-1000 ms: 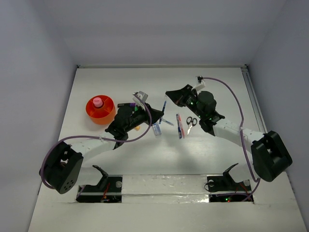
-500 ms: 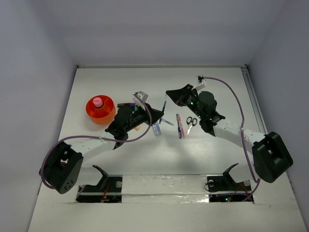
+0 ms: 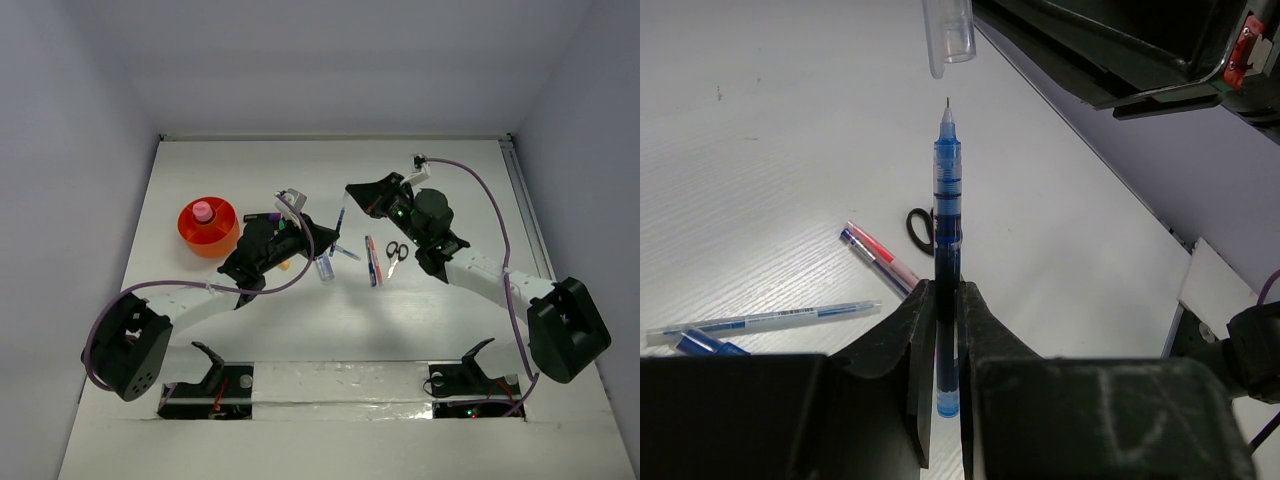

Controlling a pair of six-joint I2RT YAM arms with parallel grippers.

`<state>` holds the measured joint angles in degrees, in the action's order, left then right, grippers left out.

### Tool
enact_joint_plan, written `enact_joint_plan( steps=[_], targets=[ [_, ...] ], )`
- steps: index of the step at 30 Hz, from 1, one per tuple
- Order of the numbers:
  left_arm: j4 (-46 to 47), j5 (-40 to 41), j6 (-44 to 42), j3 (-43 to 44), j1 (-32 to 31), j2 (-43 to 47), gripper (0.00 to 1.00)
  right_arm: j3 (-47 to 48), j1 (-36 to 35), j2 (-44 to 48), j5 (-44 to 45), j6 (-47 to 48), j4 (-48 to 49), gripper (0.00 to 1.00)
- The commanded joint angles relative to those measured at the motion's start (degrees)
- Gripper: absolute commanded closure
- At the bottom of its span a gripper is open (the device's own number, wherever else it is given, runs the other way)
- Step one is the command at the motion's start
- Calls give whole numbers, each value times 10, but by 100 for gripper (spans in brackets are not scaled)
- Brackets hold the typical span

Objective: Sort the stationery into containers
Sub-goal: Close the pen cap on the pen.

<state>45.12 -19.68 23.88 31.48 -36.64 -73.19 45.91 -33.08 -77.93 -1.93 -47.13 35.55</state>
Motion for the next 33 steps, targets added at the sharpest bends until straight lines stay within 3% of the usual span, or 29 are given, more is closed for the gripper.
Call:
enact_joint_plan(
  steps=[1, 33],
  targets=[
    [22, -3, -5, 6, 0, 12, 100, -10, -5, 7, 12, 12, 30, 100],
    [22, -1, -6, 7, 0, 12, 100, -9, -21, 7, 40, 34, 29, 100]
  ],
)
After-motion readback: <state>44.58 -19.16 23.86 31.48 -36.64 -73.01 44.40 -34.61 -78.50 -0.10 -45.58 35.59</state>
